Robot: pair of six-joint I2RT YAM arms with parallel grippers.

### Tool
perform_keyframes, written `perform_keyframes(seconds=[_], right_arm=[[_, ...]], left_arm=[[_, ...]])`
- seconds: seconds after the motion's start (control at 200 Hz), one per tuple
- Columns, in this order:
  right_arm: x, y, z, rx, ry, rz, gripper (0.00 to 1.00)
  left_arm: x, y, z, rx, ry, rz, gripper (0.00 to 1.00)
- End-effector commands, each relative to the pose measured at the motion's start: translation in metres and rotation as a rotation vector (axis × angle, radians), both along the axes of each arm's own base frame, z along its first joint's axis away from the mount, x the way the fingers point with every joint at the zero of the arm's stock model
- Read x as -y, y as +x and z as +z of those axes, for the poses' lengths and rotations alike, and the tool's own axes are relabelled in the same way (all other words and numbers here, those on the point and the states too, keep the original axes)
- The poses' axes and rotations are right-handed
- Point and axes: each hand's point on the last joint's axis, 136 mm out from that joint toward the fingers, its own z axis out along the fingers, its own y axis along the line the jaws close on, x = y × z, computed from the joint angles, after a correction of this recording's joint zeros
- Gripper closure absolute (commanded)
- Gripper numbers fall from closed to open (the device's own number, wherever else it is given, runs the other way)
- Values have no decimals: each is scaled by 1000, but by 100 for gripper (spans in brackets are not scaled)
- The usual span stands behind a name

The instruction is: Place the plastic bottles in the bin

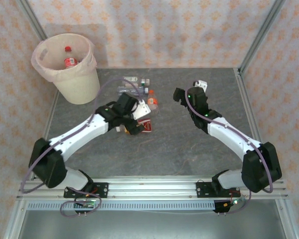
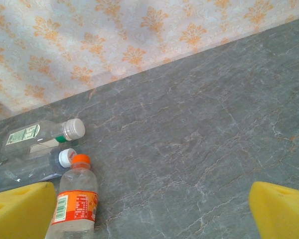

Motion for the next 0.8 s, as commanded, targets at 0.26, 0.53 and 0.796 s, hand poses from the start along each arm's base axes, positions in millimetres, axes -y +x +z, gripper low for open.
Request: perform_keyframes(seconds=[0.26,0.53,0.796], right_arm=[[16,-6,9,35,-30,-44,1],[19,-9,9,32,-32,-53,1],[21,-10,13,43,-31,-61,1]], left_arm=[[-16,19,-81,-107,356,-98,5],[-11,37,-121,-91,409,-121,12],[-6,42,-107,-46,349,-72,24]])
